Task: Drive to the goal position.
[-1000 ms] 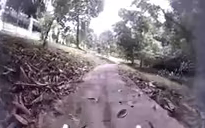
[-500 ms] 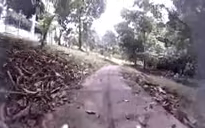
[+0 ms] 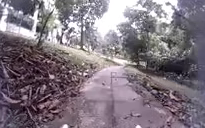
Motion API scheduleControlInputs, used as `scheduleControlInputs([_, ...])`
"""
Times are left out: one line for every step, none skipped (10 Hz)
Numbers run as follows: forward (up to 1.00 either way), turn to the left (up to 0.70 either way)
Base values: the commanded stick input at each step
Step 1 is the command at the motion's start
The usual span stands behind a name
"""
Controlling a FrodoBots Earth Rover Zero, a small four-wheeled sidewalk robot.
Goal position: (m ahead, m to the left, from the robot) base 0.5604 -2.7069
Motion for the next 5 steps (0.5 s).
scheduleControlInputs([0.7, 0.0])
scheduleControlInputs([0.7, 0.0])
scheduleControlInputs([0.7, 0.0])
scheduleControlInputs([0.7, 0.0])
scheduleControlInputs([0.7, 0.0])
